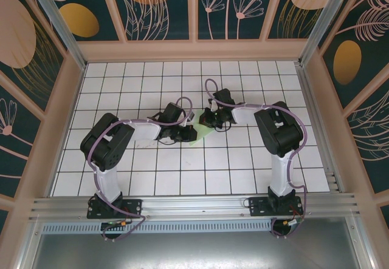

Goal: Fold a paper plane with a square sheet of paper (pick it up from the middle)
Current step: Fourth fold the wing at the center of the table.

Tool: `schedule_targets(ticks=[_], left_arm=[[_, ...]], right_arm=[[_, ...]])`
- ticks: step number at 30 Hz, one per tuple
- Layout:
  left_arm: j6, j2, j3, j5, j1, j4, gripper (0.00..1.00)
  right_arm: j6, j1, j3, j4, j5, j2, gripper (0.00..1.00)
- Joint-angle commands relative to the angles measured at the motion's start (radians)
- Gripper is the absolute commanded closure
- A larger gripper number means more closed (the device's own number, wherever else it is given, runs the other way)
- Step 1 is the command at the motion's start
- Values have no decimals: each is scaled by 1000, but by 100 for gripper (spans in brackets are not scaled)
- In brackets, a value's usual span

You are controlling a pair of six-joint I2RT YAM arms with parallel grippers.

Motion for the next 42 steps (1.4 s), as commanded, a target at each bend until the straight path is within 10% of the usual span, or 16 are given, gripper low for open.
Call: schedule_targets(ticks=[1,29,42], left_arm=[[4,11,-40,11,1,-48,89],[33,-276,-141,-66,1,10,100],[-2,-17,28,-43,1,40,100]], right_arm=[[-2,10,-16,-112,102,80,100],[-3,9,2,-155,123,93,100],[-2,11,10,-155,113,104,100]])
